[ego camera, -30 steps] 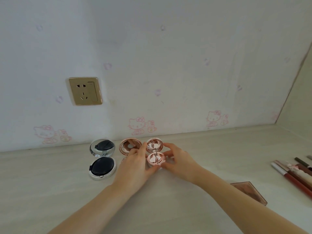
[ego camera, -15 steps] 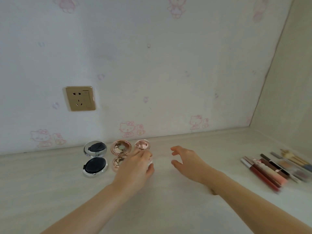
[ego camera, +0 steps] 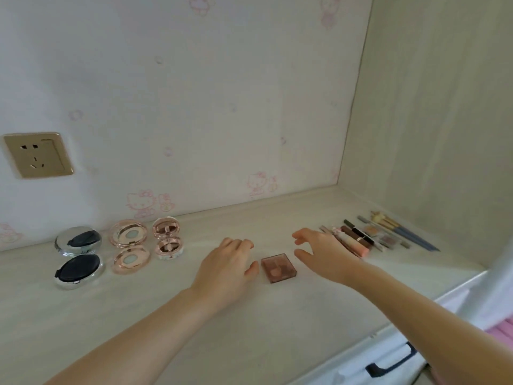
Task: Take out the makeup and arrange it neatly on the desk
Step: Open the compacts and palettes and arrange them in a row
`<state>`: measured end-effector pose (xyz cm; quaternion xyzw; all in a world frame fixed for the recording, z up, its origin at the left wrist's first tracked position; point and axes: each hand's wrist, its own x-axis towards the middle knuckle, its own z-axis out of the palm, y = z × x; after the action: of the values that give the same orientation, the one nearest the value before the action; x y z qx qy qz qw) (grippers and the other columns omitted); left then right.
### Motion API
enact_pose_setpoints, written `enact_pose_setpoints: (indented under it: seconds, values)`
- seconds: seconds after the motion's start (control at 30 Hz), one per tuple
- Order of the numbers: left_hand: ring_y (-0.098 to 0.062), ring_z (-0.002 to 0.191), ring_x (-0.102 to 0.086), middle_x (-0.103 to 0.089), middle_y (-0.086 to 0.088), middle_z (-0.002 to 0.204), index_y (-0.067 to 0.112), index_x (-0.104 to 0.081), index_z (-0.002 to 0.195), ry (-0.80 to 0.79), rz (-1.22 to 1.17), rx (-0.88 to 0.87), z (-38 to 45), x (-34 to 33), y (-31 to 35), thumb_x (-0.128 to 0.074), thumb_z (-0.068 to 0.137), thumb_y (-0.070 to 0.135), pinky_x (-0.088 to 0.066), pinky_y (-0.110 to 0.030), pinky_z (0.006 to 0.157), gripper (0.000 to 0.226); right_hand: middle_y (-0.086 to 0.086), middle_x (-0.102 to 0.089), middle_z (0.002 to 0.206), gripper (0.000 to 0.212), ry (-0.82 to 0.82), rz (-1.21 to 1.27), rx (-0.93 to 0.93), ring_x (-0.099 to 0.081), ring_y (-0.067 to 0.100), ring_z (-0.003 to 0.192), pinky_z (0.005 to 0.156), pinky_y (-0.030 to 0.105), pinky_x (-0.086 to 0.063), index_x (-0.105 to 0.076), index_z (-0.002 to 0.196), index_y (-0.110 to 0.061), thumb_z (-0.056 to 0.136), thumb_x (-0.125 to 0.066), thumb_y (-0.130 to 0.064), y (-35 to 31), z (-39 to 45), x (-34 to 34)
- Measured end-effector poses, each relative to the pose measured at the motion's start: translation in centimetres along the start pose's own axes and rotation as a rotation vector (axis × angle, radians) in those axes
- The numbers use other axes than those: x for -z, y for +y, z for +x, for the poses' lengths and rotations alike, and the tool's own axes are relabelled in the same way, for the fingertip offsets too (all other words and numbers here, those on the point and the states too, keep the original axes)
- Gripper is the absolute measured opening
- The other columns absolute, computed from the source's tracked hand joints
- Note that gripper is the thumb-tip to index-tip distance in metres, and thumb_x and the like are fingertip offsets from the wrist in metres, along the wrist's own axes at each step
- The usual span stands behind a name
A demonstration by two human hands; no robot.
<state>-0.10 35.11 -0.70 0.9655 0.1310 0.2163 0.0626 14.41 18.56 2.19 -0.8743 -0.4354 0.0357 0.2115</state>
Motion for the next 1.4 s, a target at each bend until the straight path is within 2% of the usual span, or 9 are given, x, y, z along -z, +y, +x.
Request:
enact_pose_setpoints:
  seconds: [0.2,0.4,0.53,0.7,0.87,0.97,1.23,1.33,1.4]
  values:
    - [-0.015,0.125,-0.041,-0.054,0.007,0.129,0.020,-0.047,0.130,-0.048,-0.017,0.000,0.3,-0.7,1.5,-0.043,0.096,0.044,-0.042,-0.032,0.095,0.042,-0.008,-0.059,0.127,0.041,-0.023,-0.026,-0.059,-0.057,0.011,0.110,0.091,0.020,-0.042,-0.048,0.134,-0.019,0.095,-0.053,-0.029,2.6,-1.1,0.2]
    - [-0.011,0.127,-0.037,-0.053,0.008,0.130,0.022,-0.045,0.131,-0.122,-0.017,-0.016,0.5,-1.0,2.0,-0.046,0.092,0.057,-0.040,-0.029,0.097,0.053,-0.008,-0.057,0.129,0.042,-0.051,0.001,-0.016,-0.054,0.011,0.112,0.087,0.016,-0.037,-0.047,0.134,-0.019,0.094,-0.053,-0.030,2.6,-1.1,-0.3]
    - [-0.010,0.130,-0.035,-0.051,0.008,0.133,0.022,-0.043,0.135,-0.157,0.007,-0.046,0.7,-0.9,2.2,-0.049,0.089,0.060,-0.039,-0.027,0.098,0.060,-0.006,-0.056,0.130,0.045,-0.074,0.017,0.023,-0.052,0.012,0.116,0.090,0.017,-0.037,-0.046,0.135,-0.018,0.093,-0.056,-0.031,2.1,-0.8,-0.7]
    - [-0.009,0.130,-0.035,-0.049,0.009,0.134,0.024,-0.040,0.137,-0.192,0.025,-0.059,1.1,-0.9,2.2,-0.053,0.084,0.063,-0.038,-0.026,0.098,0.067,-0.005,-0.053,0.133,0.053,-0.115,0.011,0.078,-0.047,0.013,0.124,0.102,0.025,-0.038,-0.043,0.137,-0.018,0.089,-0.059,-0.033,1.5,-0.4,-1.1]
    - [-0.010,0.126,-0.039,-0.052,0.009,0.130,0.025,-0.043,0.134,-0.200,0.008,-0.064,1.2,-1.3,2.2,-0.052,0.085,0.062,-0.040,-0.026,0.095,0.062,-0.004,-0.047,0.139,0.060,-0.169,-0.018,0.111,-0.039,0.016,0.130,0.105,0.028,-0.032,-0.038,0.141,-0.020,0.088,-0.061,-0.036,1.4,-0.2,-1.4]
    - [-0.010,0.123,-0.041,-0.054,0.010,0.127,0.025,-0.045,0.131,-0.189,0.010,-0.078,1.3,-1.6,2.1,-0.051,0.085,0.063,-0.041,-0.027,0.093,0.059,-0.001,-0.046,0.140,0.062,-0.182,-0.057,0.125,-0.037,0.020,0.131,0.107,0.035,-0.033,-0.037,0.141,-0.019,0.087,-0.061,-0.037,1.6,-0.1,-1.8]
    - [-0.010,0.128,-0.038,-0.050,0.012,0.134,0.027,-0.040,0.138,-0.264,0.033,-0.119,3.0,-1.7,2.5,-0.051,0.081,0.068,-0.040,-0.028,0.099,0.071,0.004,-0.046,0.138,0.054,-0.141,-0.232,0.086,-0.035,0.023,0.132,0.109,0.037,-0.032,-0.037,0.142,-0.019,0.093,-0.052,-0.038,3.6,0.1,0.1]
    - [-0.010,0.131,-0.035,-0.048,0.012,0.137,0.025,-0.041,0.138,-0.294,-0.006,-0.131,4.8,-1.7,3.4,-0.046,0.086,0.067,-0.040,-0.031,0.101,0.067,0.007,-0.051,0.130,0.046,-0.081,-0.332,0.042,-0.042,0.028,0.126,0.103,0.036,-0.036,-0.044,0.136,-0.015,0.094,-0.048,-0.035,5.3,0.1,1.9]
    - [-0.011,0.130,-0.036,-0.049,0.010,0.136,0.024,-0.043,0.136,-0.304,-0.033,-0.139,6.4,-2.2,4.5,-0.045,0.089,0.061,-0.040,-0.033,0.101,0.060,0.007,-0.055,0.114,0.031,-0.043,-0.317,0.003,-0.050,0.028,0.111,0.088,0.032,-0.040,-0.052,0.117,-0.012,0.094,-0.045,-0.030,6.8,0.1,3.1]
